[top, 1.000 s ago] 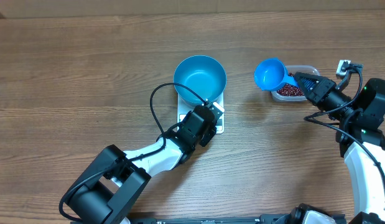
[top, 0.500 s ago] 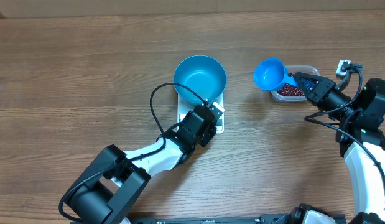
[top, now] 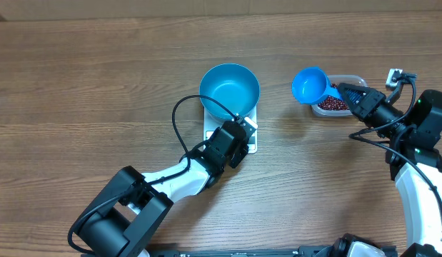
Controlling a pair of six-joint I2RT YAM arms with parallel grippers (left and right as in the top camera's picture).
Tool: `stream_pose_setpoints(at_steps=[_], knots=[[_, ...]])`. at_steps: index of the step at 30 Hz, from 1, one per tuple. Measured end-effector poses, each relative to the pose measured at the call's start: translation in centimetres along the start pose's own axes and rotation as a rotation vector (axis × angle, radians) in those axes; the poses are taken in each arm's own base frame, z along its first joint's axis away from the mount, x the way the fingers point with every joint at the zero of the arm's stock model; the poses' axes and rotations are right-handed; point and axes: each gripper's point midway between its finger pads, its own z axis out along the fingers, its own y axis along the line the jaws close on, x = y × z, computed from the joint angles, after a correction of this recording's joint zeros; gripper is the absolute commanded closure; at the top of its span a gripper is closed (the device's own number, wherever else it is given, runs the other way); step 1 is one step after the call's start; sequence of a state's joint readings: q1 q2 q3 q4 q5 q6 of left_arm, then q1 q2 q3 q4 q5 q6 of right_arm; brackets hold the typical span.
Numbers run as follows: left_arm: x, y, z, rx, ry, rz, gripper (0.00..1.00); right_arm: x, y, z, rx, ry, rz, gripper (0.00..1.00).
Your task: Scoop item into bowl and weigh 150g on scale
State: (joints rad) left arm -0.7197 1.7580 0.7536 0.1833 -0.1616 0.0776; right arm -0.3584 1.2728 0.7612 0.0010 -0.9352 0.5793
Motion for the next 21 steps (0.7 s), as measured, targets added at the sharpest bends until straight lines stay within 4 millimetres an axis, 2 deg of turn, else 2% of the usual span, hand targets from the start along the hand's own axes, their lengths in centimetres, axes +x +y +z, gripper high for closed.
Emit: stream_pose_setpoints(at_steps=[21], knots=[[0.09,-0.01,0.00,0.000,0.004,0.001,0.96,0.01,0.00,0.00,0.000,0.000,0.000,0.96]])
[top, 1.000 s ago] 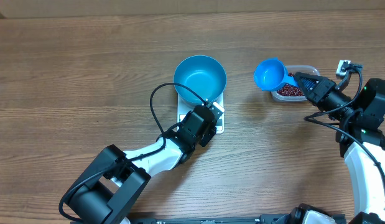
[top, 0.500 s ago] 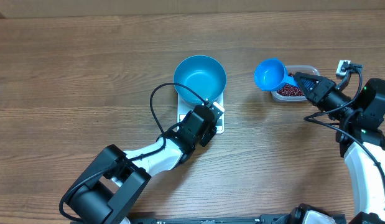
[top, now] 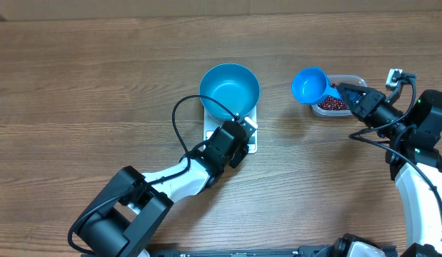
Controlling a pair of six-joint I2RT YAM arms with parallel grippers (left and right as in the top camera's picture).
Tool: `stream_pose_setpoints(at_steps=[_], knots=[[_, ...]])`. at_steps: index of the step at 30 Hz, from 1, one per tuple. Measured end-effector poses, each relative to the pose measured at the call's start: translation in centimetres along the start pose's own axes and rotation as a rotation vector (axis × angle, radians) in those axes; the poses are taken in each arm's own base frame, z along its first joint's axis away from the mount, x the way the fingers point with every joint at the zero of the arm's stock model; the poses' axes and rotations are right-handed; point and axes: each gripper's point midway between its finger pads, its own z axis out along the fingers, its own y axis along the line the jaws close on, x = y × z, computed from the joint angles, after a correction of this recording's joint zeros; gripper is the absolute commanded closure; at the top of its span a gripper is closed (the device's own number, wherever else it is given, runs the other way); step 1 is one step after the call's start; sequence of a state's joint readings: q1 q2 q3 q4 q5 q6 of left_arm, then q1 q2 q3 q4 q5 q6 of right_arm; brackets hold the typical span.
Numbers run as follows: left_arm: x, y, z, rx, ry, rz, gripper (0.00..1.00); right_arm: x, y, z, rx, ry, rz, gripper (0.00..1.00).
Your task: Scoop item into bowl and weigh 150g on scale
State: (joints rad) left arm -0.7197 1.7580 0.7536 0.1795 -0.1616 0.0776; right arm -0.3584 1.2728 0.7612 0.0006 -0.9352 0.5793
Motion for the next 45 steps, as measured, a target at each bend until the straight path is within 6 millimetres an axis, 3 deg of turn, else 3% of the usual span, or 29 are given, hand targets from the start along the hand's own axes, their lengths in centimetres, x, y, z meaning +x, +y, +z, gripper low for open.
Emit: stream_pose_setpoints(at_steps=[25,31,37,41,42,43,44,45], knots=[[0.2,-0.1,-0.3,0.009,0.024,0.004,0.96,-0.1,-0.1,0.0,0.007,-0.005,0.000,0.96],[0.9,0.0,-2.4,0.026,0.080,0.012,0.96,-0.1,-0.2,0.0,0.009,-0.007,0.000,0.96],[-2.1,0.1,-6.1,0.061,-0.011,-0.001,0.96,-0.1,-0.2,0.0,0.010,-0.007,0.001,0.96],[-3.0,0.2,-8.0,0.073,-0.041,-0.004,0.95,-0.1,-0.2,0.0,0.009,-0.007,0.000,0.96],[-3.0,0.2,-8.4,0.076,-0.043,-0.004,0.91,-0.1,-0.2,0.0,0.009,-0.006,0.001,0.96],[-2.9,0.2,-8.7,0.077,-0.038,-0.004,0.65,-0.1,-0.2,0.0,0.009,-0.007,0.001,0.96],[-2.8,0.3,-9.0,0.079,-0.032,-0.005,0.01,-0.1,-0.2,0.0,0.010,-0.007,0.001,0.96],[-2.6,0.3,-9.3,0.082,-0.025,-0.005,0.01,-0.1,-0.2,0.0,0.009,-0.006,0.001,0.96]])
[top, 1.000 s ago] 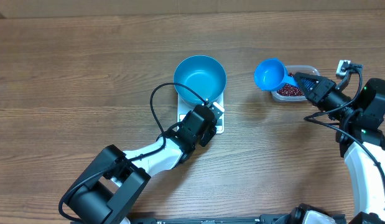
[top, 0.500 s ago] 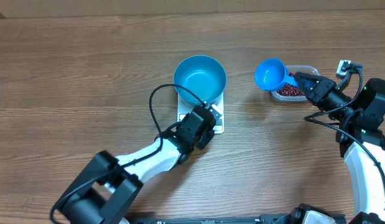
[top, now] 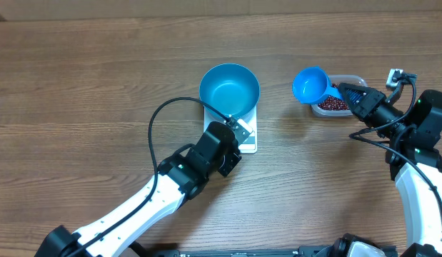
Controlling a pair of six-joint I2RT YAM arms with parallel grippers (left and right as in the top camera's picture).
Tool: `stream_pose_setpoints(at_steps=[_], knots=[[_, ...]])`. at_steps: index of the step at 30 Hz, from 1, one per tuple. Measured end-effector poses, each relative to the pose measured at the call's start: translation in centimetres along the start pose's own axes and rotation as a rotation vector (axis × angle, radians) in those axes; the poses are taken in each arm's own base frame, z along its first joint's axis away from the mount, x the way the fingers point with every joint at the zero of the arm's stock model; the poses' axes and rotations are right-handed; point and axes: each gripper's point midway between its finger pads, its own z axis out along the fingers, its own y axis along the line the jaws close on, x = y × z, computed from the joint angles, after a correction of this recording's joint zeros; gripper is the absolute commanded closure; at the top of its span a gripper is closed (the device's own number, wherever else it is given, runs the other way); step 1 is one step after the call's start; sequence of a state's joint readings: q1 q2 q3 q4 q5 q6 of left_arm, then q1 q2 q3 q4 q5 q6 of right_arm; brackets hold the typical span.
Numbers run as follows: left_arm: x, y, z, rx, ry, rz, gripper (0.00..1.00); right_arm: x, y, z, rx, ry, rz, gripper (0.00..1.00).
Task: Scoop item into bowl and weigh 150g on scale
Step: 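Lift the left gripper back from the scale buttons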
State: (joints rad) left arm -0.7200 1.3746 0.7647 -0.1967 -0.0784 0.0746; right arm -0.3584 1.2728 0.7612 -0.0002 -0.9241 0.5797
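Note:
A blue bowl (top: 229,87) stands empty on a small white scale (top: 248,141) at the table's middle. My left gripper (top: 240,129) hangs over the front part of the scale, just short of the bowl. Its fingertips look pressed together and hold nothing. At the right, my right gripper (top: 347,93) is shut on the handle of a blue scoop (top: 310,84). The scoop's cup sticks out to the left of a clear container of red beans (top: 333,104). The scoop looks empty.
The bean container sits at the right, partly under the scoop handle and my right gripper. A black cable (top: 155,121) loops out to the left of the left arm. Bare wooden table (top: 85,86) lies around the scale.
My left arm has changed its pose: the wrist now sits a little further back and to the left over the scale's front, and the cable loop is wider. Right arm, scoop and bowl are unchanged.
At both earlier moments my left gripper's tip rested at the scale's front right, beside the bowl, and the right gripper held the scoop by the bean container. Now the left gripper is slightly drawn back; the bowl is still empty.

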Motion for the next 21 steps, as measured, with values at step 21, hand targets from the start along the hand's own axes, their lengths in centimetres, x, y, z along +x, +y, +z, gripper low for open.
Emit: stream_pose_setpoints(at_steps=[21], knots=[[-1.8,0.7,-8.1,0.008,-0.122,-0.179,0.00,0.2,-0.1,0.0,0.004,0.005,0.009,0.96]])
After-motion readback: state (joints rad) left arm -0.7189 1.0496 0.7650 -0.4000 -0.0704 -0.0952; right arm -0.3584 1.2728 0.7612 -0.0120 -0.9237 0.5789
